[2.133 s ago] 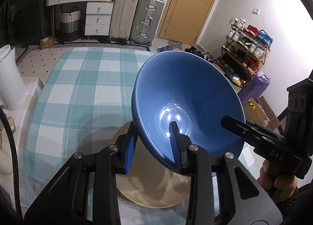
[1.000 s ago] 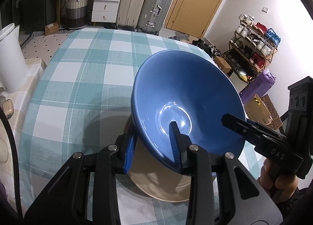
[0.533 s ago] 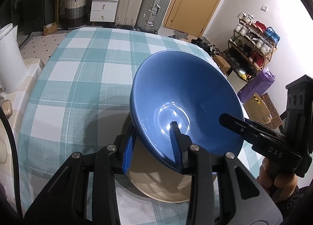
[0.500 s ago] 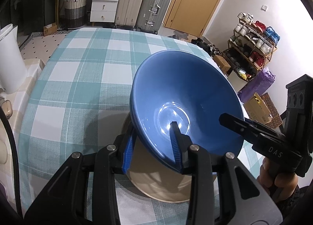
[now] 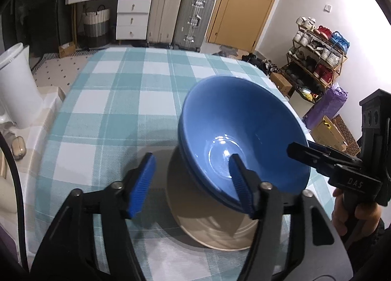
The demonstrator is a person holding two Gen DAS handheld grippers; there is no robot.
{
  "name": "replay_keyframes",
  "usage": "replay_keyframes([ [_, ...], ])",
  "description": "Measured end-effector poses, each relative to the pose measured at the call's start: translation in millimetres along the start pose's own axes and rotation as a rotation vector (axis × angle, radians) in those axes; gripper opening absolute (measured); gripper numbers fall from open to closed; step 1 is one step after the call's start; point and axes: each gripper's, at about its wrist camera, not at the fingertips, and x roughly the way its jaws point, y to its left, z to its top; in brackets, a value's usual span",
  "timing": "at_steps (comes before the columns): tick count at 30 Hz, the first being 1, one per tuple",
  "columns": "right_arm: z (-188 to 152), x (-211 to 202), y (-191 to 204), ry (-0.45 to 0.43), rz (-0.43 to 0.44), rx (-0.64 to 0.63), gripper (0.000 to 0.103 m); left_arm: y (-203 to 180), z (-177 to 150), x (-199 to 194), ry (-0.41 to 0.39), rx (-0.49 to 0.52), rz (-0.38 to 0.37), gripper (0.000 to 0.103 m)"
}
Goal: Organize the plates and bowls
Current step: 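Lower the bowl stack onto the cream plates and open the right tool, then withdraw the right tool from the bowl stack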
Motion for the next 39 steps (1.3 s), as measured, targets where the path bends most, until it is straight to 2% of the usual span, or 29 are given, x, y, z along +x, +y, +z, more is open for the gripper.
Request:
replay_keyframes([
  [2, -1, -3, 0, -0.004, 0.004, -0.015, 0.077, 3, -2, -7, -0.033, 0.012, 0.002, 0.078],
  [4, -2, -9, 0, -0.024, 0.012, -0.037, 0.093, 7, -4, -14, -0.062, 0.024, 0.003, 0.081],
  [6, -3, -18, 1, -0.064, 0.018, -0.057, 0.098, 9, -6, -22, -0.086, 0.035, 0.001, 0.084],
  [7, -3, -22, 0, -0.083, 0.023, -0.065, 0.1, 11, -8, -26, -0.099, 0.039, 0.005, 0.089],
  [8, -3, -27, 0, -0.103, 0.029, -0.071, 0.102, 13, -10, -29, -0.113, 0.044, 0.003, 0.101],
  [9, -3, -30, -1, -0.118, 0.034, -0.075, 0.102, 14, -11, -34, -0.127, 0.047, 0.0, 0.102],
  [13, -7, -48, -7, -0.202, 0.054, -0.099, 0.102, 17, -20, -47, -0.172, 0.074, 0.004, 0.102],
  [20, -23, -65, -14, -0.292, 0.058, -0.187, 0.102, 24, -44, -61, -0.24, 0.105, 0.013, 0.102],
  [26, -45, -63, -18, -0.327, 0.074, -0.231, 0.102, 31, -57, -57, -0.263, 0.098, 0.02, 0.102],
  [29, -57, -59, -20, -0.337, 0.07, -0.25, 0.102, 32, -66, -50, -0.269, 0.129, 0.034, 0.102],
  [39, -80, -55, -21, -0.393, 0.062, -0.29, 0.102, 32, -84, -37, -0.346, 0.165, 0.021, 0.102],
])
